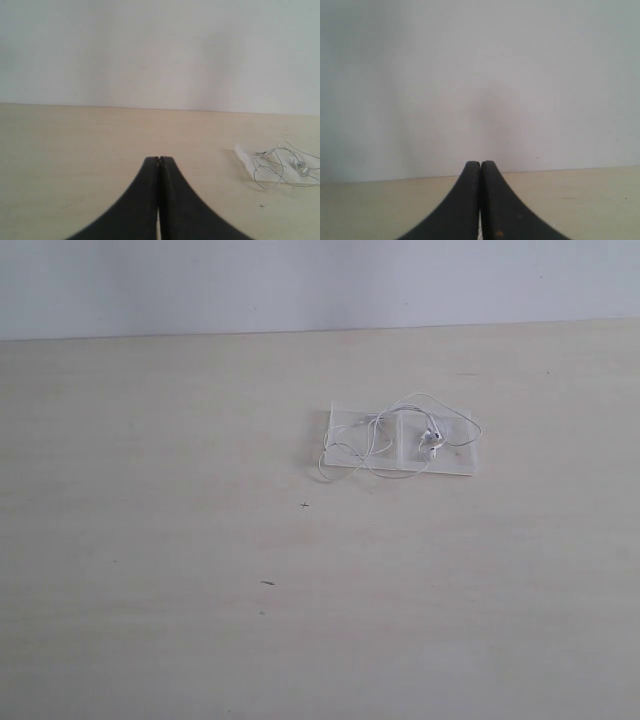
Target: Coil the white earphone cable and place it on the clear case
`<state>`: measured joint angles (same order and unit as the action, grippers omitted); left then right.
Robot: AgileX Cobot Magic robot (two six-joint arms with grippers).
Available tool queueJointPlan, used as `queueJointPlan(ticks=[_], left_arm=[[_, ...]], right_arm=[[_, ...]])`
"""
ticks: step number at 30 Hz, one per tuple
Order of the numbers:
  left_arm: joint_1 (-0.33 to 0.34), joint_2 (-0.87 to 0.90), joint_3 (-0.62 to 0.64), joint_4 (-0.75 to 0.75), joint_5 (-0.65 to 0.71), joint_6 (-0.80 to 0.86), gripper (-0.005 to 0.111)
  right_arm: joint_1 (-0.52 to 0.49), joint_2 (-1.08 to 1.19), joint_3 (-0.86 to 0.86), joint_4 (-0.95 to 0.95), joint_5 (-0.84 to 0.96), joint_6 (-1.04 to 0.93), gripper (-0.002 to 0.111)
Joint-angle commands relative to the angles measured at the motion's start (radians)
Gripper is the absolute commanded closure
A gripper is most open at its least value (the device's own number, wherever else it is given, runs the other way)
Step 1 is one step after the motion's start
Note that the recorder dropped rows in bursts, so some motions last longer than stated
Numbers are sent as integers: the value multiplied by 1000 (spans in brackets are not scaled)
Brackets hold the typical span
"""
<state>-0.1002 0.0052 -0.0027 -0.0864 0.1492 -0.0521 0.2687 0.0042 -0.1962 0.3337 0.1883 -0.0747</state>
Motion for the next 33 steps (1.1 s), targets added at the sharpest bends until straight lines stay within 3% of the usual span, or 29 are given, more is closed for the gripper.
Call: queueJointPlan(ticks=[1, 19, 25, 33], left_arm=[[1, -5, 3, -11, 2, -8, 107], [1, -5, 3, 5, 6, -8, 107], [1, -5, 3, 9, 95, -6, 107], [1, -5, 3, 17, 102, -6, 107]], right_arm=[[-1, -4, 11, 12, -42, -6, 108], [-1, -4, 59, -39, -24, -10, 108], [-1, -4, 124, -55, -13, -10, 108], [-1, -4, 132, -55, 29, -6, 108]])
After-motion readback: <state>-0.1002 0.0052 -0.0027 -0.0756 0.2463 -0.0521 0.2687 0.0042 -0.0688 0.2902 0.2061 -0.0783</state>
